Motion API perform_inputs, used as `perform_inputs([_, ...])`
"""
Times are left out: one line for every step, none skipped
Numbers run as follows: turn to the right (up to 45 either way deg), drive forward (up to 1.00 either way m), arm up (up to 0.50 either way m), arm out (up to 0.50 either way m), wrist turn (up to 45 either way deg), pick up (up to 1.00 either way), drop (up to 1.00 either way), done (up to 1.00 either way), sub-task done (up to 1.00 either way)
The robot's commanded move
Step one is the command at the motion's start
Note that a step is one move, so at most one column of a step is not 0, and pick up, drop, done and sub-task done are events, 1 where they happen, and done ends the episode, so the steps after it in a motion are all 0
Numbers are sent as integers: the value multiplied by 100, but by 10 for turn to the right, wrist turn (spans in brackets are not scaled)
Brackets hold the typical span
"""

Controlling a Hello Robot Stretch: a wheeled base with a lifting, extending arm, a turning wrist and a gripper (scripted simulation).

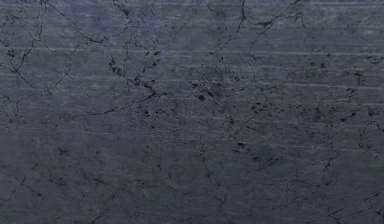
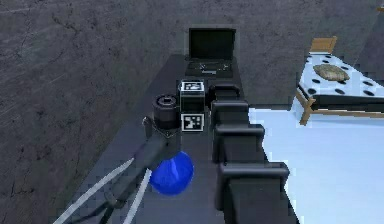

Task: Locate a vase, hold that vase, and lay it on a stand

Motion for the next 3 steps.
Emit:
perform_inputs([0, 0, 0, 0, 450, 0, 0, 0, 0])
perform_inputs([0, 0, 0, 0, 450, 0, 0, 0, 0])
perform_inputs([0, 0, 0, 0, 360, 0, 0, 0, 0])
